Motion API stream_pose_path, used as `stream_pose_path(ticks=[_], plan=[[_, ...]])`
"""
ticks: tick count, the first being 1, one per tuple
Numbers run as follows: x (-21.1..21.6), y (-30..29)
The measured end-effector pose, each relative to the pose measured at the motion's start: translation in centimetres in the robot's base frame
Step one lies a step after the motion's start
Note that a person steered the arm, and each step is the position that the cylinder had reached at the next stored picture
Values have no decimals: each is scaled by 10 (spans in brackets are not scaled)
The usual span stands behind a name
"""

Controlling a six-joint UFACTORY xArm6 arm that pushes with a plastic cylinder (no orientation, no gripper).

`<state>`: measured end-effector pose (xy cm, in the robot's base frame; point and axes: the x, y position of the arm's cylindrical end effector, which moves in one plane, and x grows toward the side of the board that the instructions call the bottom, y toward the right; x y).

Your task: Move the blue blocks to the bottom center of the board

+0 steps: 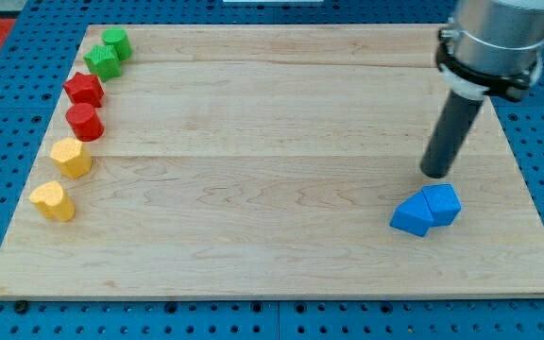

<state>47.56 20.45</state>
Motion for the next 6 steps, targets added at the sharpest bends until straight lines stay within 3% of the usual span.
stream_pose_path(ticks=[1,3,5,6], plan=[[25,12],[67,-85],[108,-48],[141,-68]])
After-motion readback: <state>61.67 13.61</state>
